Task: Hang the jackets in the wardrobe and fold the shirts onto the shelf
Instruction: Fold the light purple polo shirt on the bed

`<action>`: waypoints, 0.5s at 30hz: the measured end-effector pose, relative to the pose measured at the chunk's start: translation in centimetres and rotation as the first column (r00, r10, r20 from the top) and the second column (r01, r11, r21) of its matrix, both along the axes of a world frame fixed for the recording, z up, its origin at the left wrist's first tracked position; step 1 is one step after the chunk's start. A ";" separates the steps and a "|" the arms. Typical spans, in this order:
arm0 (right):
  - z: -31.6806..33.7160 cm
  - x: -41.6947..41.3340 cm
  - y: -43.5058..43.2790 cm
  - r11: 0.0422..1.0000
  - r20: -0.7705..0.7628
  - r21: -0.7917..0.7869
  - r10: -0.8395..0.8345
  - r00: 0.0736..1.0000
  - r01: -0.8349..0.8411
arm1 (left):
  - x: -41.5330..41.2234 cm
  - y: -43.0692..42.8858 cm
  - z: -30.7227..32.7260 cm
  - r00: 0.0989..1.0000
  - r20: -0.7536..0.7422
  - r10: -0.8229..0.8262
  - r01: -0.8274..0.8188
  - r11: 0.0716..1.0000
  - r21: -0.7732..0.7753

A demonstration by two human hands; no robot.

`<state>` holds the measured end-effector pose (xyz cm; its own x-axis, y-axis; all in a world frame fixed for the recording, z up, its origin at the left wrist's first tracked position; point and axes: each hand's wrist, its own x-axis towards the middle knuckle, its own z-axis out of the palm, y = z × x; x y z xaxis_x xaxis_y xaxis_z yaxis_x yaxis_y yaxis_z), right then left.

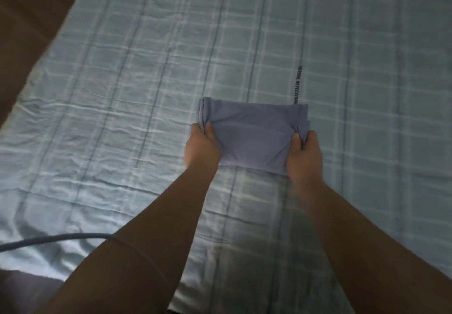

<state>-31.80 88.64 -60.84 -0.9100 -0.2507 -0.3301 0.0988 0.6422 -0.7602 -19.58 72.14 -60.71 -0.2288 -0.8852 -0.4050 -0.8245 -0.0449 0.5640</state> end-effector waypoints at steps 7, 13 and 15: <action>11.3 0.0 2.4 0.981 -0.163 -0.155 0.090 0.983 -0.116 | 3.8 2.4 12.2 0.957 -0.289 0.002 -0.037 0.993 -0.116; 24.5 2.8 2.2 0.867 -0.043 -0.485 0.107 0.993 -0.114 | 9.8 3.4 27.6 0.813 -0.561 0.158 -0.179 0.984 0.017; 28.7 4.5 1.3 0.789 -0.001 -0.606 0.132 0.991 -0.105 | 12.4 3.5 32.0 0.748 -0.636 0.189 -0.216 0.976 0.036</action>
<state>-27.28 89.95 -32.16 -0.8496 -0.5158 -0.1101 0.0907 0.0628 -0.9939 -7.23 75.62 -28.68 -0.2341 -0.9517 -0.1988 -0.2531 -0.1377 0.9576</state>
